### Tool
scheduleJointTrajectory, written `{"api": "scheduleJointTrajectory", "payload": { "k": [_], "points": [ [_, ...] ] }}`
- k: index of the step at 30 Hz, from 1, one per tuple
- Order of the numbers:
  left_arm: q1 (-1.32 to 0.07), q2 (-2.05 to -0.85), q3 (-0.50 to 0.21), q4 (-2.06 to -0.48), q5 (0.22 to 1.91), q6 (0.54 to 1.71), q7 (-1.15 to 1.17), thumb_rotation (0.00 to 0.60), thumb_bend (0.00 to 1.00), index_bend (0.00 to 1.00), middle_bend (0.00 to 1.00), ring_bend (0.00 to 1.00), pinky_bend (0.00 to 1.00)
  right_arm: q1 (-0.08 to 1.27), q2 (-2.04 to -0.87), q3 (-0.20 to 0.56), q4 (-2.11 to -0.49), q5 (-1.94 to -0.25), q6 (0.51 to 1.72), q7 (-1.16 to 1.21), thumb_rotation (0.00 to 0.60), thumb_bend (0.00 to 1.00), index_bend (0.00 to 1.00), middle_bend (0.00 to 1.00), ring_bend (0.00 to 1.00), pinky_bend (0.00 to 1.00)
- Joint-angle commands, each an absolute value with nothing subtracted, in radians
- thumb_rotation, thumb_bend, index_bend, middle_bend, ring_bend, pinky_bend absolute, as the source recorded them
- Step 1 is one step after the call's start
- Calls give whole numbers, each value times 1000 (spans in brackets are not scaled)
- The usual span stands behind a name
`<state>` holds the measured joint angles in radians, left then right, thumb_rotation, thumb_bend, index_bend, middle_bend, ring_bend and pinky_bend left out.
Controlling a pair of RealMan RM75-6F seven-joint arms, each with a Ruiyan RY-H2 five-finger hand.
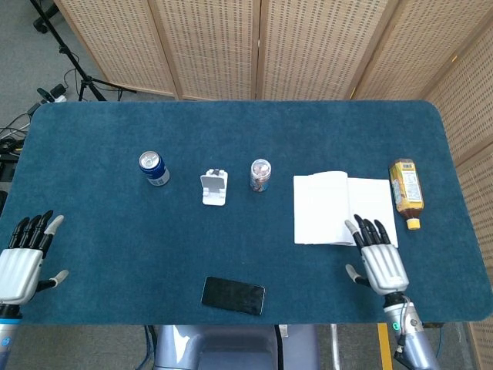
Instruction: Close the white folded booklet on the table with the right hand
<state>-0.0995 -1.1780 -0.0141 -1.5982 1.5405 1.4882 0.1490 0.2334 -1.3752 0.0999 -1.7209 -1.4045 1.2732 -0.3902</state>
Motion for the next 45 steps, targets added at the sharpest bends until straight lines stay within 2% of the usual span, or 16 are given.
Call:
{"api": "scheduleJointTrajectory", "payload": {
  "k": [1,6,11,19,45],
  "points": [
    [-100,-1177,-13,-1598,1542,1488,146,600,0,0,0,0,0,270,-1444,130,-1701,-1372,1256,-413,600,337,0,0,0,0],
    [-101,-1178,-12,-1597,1545,1486,142,600,0,0,0,0,0,314,-1540,163,-1628,-1324,1228,-414,600,328,0,0,0,0],
    [-101,-1175,-9,-1599,1550,1486,138,600,0,0,0,0,0,335,-1584,174,-1571,-1310,1224,-408,600,285,0,0,0,0],
    [-101,-1168,-4,-1604,1562,1487,116,600,0,0,0,0,0,356,-1620,181,-1473,-1285,1211,-369,600,232,0,0,0,0],
    [-102,-1172,-3,-1606,1562,1484,119,600,0,0,0,0,0,408,-1667,191,-1347,-1216,1155,-327,600,234,0,0,0,0]
  ]
}}
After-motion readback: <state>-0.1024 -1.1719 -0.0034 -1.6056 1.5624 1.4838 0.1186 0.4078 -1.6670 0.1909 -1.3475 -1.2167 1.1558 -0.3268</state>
